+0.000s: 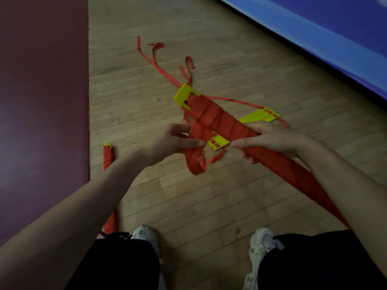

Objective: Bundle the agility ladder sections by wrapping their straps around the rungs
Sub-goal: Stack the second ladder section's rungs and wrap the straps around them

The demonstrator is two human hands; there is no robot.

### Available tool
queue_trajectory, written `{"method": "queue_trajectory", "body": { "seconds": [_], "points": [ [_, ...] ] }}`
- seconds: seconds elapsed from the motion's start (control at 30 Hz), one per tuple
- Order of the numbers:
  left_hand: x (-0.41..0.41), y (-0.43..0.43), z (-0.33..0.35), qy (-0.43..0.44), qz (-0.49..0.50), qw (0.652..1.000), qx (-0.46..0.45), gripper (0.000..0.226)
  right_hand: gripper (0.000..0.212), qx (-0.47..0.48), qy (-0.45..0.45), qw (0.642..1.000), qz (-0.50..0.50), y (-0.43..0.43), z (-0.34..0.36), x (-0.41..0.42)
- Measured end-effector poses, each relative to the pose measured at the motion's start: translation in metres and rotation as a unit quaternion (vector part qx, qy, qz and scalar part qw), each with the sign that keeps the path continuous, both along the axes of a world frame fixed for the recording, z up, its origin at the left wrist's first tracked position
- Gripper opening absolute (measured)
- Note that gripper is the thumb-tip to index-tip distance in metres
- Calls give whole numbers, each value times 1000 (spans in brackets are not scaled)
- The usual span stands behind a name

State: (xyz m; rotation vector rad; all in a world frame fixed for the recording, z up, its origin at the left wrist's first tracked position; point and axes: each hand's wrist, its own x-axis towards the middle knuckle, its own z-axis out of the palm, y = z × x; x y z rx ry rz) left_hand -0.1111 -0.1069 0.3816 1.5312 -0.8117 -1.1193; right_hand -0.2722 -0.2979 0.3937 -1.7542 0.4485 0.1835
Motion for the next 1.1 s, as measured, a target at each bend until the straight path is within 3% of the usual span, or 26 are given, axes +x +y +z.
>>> {"method": "queue_trajectory", "body": {
  "seconds": [0.13, 0.23, 0.33, 0.5, 0.77, 0.9, 1.03, 1.1],
  "points": [
    [2, 2, -2, 8, -16, 998, 56, 22, 15, -85, -30, 996, -7, 1, -7, 3],
    [-8, -2, -4, 27, 6, 998, 54, 8, 18, -223, -36, 974, -11, 1, -15, 8],
    [-13, -6, -7, -3, 23, 999, 40, 7, 32, -381, -18, 924, 7, 2, -21, 10],
    [-21, -11, -7, 94, 93, 991, -11, 19, 61, -563, 9, 826, -19, 12, -22, 17],
    [-19, -14, 5, 44, 204, 978, -6, 21, 61, -630, -20, 776, 21, 31, -16, 23],
    [-20, -15, 9, 82, 251, 965, 2, 41, 71, -609, -21, 792, 28, 37, -19, 24],
    [-21, -15, 3, 109, 290, 951, 5, 24, 80, -625, -68, 776, 47, 39, -26, 24],
    [-21, -15, 2, 126, 274, 953, -12, 20, 83, -564, -83, 821, 41, 30, -19, 21]
  ]
}}
